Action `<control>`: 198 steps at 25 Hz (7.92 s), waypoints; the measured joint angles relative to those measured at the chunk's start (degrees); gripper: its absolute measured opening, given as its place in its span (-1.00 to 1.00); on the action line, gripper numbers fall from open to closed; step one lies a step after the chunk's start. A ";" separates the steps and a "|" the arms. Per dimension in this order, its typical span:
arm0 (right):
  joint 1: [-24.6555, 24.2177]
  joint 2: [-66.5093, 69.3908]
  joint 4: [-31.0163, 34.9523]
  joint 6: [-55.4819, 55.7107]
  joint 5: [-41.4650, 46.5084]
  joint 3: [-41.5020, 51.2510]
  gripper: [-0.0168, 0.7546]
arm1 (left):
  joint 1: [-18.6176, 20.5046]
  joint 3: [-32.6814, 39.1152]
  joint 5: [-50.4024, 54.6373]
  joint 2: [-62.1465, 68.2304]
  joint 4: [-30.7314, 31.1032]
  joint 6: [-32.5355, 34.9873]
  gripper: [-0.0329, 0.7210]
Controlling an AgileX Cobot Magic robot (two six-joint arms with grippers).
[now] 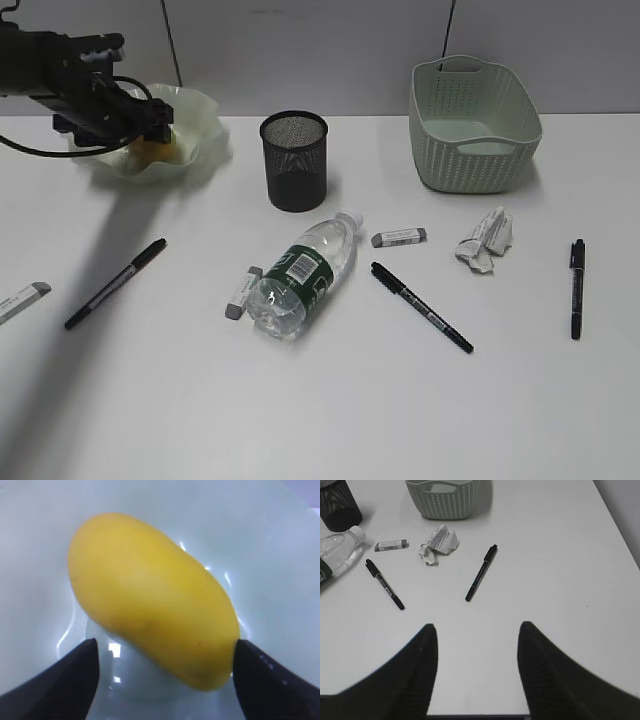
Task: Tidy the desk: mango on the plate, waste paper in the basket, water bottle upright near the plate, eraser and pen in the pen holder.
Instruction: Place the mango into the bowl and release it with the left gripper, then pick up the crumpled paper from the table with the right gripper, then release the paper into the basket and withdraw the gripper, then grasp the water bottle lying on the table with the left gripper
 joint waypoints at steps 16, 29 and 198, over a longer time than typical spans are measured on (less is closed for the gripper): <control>0.00 0.00 0.00 0.00 0.00 0.00 0.12 | 0.00 0.00 35.16 -25.40 2.49 0.00 0.64; 0.00 0.00 0.00 0.00 0.00 0.00 0.12 | -1.40 7.54 48.25 -46.95 2.36 1.09 0.52; 12.07 113.40 -5.00 5.92 9.12 -68.68 0.55 | -4.77 69.43 39.98 -132.44 6.04 1.29 0.36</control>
